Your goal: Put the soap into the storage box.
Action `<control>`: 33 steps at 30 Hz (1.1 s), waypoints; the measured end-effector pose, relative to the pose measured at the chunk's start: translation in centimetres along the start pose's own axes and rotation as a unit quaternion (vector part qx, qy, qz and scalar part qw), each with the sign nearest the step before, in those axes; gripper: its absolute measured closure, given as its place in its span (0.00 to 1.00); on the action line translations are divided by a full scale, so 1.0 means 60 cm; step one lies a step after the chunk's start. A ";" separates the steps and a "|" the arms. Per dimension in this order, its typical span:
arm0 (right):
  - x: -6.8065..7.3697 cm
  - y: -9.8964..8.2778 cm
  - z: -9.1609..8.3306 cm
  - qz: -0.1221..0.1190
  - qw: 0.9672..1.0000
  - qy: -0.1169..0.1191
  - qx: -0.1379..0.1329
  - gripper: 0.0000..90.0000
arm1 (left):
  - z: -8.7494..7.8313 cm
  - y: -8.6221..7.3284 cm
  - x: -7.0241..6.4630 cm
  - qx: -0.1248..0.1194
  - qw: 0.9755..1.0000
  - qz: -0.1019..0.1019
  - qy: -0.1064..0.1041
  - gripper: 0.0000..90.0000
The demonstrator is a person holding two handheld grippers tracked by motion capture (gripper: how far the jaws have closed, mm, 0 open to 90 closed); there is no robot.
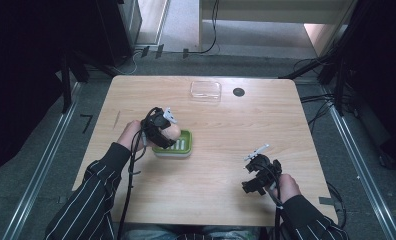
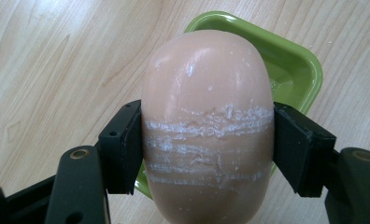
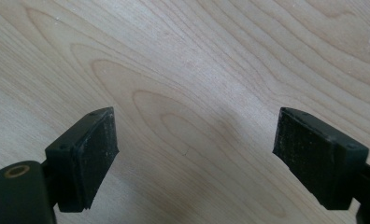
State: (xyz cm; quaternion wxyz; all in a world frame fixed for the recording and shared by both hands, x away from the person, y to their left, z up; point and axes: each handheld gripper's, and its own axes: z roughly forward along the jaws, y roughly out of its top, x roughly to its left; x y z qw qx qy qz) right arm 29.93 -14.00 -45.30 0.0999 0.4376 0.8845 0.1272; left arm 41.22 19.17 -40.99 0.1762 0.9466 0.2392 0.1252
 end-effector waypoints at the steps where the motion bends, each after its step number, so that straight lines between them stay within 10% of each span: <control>1: 0.000 0.000 0.000 0.000 1.000 0.000 0.000 0.16 | 0.002 0.000 0.000 -0.001 1.000 -0.002 0.001 0.37; 33: -0.001 -0.009 -0.002 0.006 1.000 -0.002 0.001 0.16 | 0.042 0.001 -0.006 0.014 1.000 0.014 0.000 0.37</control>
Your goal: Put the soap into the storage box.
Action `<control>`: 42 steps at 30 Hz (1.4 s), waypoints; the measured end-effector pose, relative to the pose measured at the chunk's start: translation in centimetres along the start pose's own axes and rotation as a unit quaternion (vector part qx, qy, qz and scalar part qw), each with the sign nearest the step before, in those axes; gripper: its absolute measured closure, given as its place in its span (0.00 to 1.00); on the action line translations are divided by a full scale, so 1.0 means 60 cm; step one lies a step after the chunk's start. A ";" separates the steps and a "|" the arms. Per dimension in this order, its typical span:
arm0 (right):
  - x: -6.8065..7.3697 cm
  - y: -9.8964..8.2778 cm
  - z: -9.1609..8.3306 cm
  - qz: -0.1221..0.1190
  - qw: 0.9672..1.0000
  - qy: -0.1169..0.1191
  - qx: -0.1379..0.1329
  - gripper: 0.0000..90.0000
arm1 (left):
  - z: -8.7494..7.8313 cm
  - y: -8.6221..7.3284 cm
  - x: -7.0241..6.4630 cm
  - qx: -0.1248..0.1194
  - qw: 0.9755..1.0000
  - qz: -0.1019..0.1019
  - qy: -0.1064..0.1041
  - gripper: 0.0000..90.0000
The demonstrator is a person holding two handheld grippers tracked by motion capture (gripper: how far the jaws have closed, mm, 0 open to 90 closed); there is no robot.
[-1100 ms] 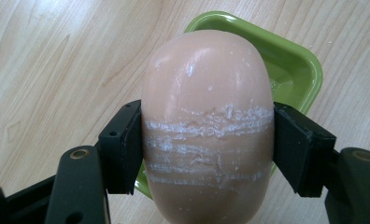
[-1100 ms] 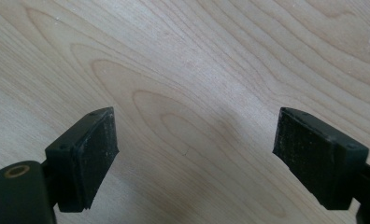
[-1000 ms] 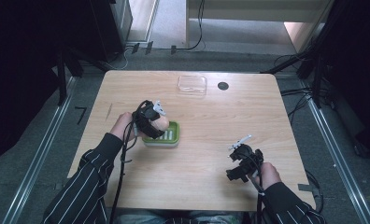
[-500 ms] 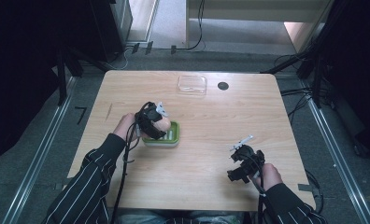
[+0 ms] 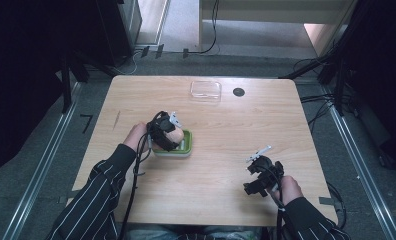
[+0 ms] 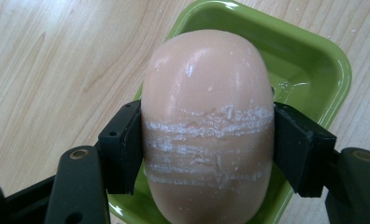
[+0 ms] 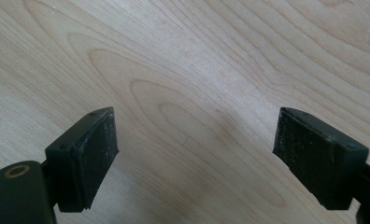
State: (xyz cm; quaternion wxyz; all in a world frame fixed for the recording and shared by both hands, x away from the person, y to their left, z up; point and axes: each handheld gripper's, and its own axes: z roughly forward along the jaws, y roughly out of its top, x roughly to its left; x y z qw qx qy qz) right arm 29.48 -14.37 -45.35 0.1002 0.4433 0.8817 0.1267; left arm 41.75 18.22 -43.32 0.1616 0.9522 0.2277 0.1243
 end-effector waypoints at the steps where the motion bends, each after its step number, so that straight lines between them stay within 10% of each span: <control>1: 0.000 0.000 0.000 -0.001 1.000 0.000 0.000 0.16 | 0.001 0.000 0.000 0.002 1.000 0.001 0.002 0.37; 25: 0.001 0.001 0.000 -0.006 1.000 0.001 0.003 0.16 | 0.015 -0.005 -0.002 0.011 1.000 -0.004 -0.003 0.36; 42: 0.001 0.000 -0.001 0.000 1.000 0.000 0.001 0.16 | -0.009 -0.005 0.004 -0.012 0.999 -0.029 0.006 0.15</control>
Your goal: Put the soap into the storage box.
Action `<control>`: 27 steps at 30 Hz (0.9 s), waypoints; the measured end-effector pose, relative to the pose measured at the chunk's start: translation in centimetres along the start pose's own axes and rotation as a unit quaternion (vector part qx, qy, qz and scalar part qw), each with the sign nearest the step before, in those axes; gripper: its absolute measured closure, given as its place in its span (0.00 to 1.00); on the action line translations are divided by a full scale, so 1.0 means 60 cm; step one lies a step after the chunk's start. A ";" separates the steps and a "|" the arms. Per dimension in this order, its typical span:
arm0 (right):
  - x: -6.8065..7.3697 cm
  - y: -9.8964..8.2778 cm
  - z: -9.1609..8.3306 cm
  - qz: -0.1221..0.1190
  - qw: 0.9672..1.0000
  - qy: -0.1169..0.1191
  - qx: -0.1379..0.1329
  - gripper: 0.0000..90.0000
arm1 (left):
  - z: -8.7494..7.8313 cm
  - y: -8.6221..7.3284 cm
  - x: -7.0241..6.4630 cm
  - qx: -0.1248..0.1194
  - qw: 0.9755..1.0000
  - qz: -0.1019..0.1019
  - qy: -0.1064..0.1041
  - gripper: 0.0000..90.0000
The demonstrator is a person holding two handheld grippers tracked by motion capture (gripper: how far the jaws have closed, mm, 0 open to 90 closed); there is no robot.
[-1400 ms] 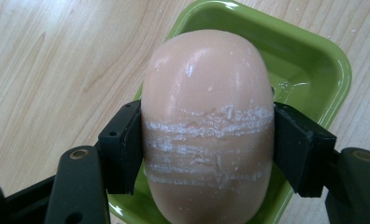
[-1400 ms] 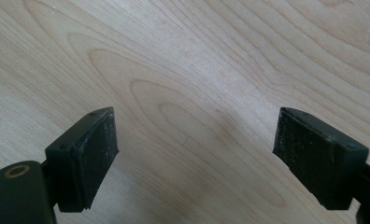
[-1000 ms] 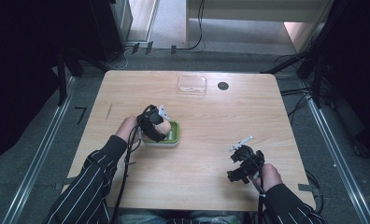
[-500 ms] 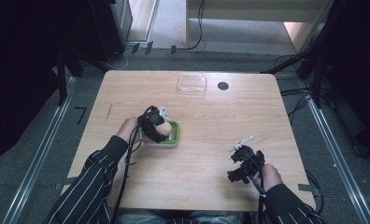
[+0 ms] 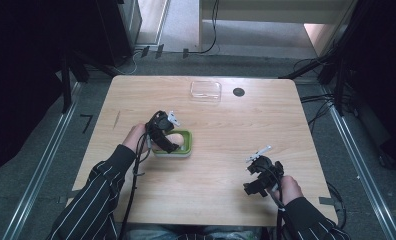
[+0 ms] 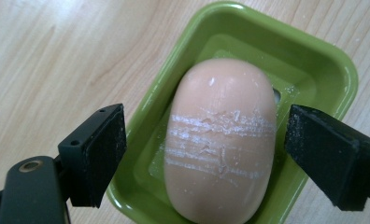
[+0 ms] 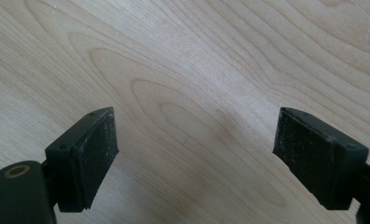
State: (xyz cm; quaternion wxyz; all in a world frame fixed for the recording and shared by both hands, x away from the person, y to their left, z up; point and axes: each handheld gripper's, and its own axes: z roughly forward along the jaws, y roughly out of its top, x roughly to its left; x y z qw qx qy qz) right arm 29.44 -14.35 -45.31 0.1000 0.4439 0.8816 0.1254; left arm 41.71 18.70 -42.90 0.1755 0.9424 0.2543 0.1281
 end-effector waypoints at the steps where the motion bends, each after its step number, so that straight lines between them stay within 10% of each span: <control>1: 0.000 0.000 0.000 0.000 1.000 0.000 0.000 0.16 | -0.002 0.000 0.000 -0.001 1.000 -0.002 0.000 0.14; 17: -0.003 -0.001 0.000 -0.004 1.000 0.000 0.000 0.16 | -0.061 -0.025 0.001 -0.010 0.996 -0.073 0.054 0.05; 27: -0.002 0.001 0.000 -0.008 1.000 0.001 -0.001 0.16 | -0.069 -0.059 0.004 0.030 0.992 -0.112 0.056 0.05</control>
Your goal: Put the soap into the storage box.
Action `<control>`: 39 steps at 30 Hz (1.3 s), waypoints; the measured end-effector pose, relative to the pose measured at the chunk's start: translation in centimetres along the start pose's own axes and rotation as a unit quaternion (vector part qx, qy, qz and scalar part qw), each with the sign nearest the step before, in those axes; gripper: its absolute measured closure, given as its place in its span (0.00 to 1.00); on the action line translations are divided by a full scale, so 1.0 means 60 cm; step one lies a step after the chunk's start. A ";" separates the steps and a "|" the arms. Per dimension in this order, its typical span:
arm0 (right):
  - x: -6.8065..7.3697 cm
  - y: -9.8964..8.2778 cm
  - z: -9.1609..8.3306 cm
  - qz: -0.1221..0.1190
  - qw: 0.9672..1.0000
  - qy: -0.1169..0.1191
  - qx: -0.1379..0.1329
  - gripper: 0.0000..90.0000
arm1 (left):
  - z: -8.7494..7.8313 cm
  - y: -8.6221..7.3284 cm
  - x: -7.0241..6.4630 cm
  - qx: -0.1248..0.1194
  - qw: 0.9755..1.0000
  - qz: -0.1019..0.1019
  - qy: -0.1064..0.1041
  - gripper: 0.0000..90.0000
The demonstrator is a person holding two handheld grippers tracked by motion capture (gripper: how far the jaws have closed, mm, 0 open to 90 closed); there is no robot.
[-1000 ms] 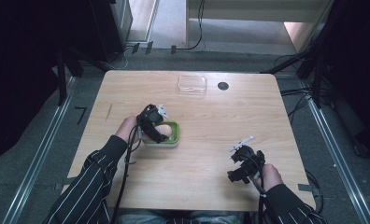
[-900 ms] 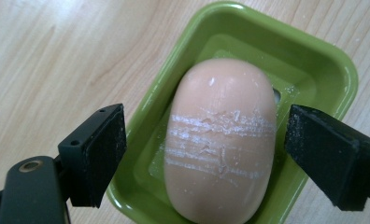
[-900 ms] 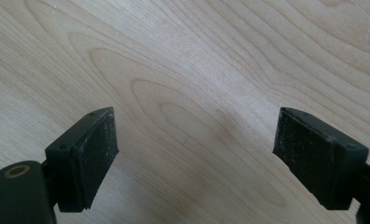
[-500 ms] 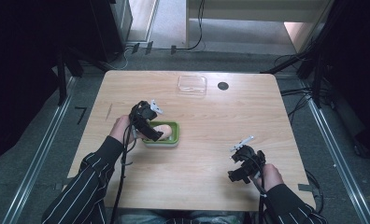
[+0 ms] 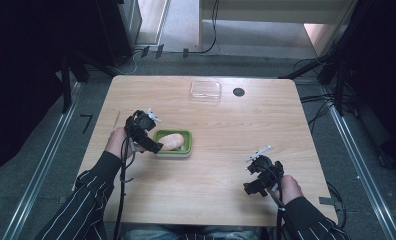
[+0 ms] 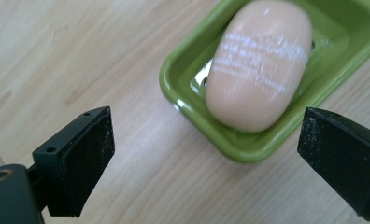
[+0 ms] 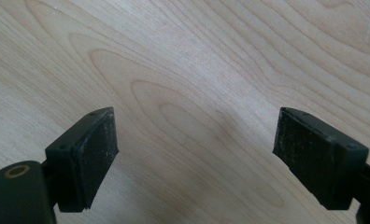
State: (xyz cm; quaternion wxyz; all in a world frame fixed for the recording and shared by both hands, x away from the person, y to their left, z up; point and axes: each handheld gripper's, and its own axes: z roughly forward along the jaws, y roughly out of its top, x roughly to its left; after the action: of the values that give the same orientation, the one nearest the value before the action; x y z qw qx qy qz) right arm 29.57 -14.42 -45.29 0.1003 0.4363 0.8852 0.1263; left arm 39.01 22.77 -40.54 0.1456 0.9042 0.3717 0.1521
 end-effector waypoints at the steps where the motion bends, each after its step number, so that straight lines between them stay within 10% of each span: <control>1: 0.000 0.000 0.000 0.003 1.000 -0.001 0.001 0.16 | 0.000 -0.003 0.000 0.005 1.000 -0.002 0.001 0.05; 39: 0.001 -0.002 -0.002 0.001 1.000 -0.002 0.001 0.16 | -0.014 -0.120 -0.028 0.060 0.998 -0.032 0.016 0.05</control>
State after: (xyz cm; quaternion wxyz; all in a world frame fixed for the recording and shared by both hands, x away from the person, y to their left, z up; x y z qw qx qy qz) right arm 29.40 -14.44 -45.20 0.1020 0.4379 0.8845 0.1248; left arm 33.04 26.62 -42.78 0.0898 0.8963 0.4114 0.1391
